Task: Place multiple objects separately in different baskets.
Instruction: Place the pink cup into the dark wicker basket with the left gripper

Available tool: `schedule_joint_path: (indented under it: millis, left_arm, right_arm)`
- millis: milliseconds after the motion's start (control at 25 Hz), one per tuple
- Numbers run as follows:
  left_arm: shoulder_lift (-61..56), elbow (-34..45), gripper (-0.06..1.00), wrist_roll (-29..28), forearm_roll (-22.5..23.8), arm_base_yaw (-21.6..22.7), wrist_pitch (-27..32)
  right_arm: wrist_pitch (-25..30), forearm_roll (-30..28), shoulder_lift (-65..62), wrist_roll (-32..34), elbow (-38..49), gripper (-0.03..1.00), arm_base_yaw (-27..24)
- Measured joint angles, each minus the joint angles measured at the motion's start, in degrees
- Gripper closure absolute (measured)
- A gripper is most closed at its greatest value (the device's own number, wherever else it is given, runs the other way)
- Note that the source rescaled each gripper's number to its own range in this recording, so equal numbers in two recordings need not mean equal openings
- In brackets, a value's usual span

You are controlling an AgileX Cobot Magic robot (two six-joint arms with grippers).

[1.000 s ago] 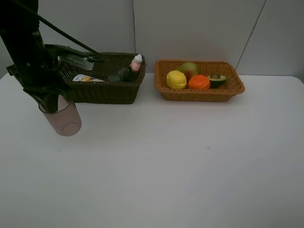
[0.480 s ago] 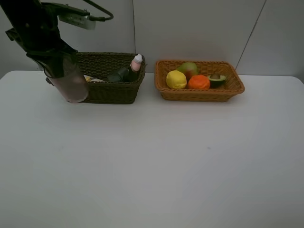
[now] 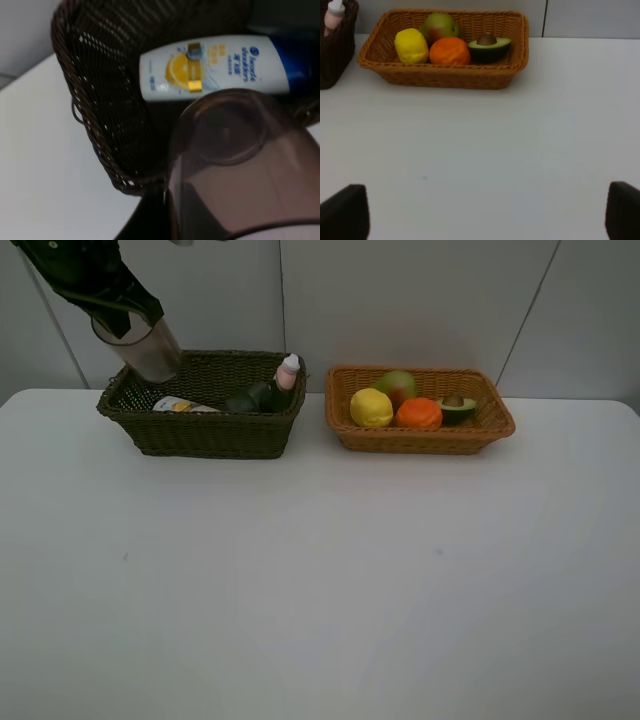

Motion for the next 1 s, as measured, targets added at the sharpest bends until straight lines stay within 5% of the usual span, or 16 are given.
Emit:
schedule_joint_path:
  millis: [520,1000]
  left_arm:
    - [10.24,0.0,0.94,0.06,3.18,1.68,-17.25]
    - [16.99,-0.05,0.94,0.12,3.31,3.65,-23.74]
  right_arm:
    - [0.0,0.0,0.0,0.0,0.0,-0.03,0.0]
    - [0.0,0.0,0.0,0.0,0.0,-0.03,0.0]
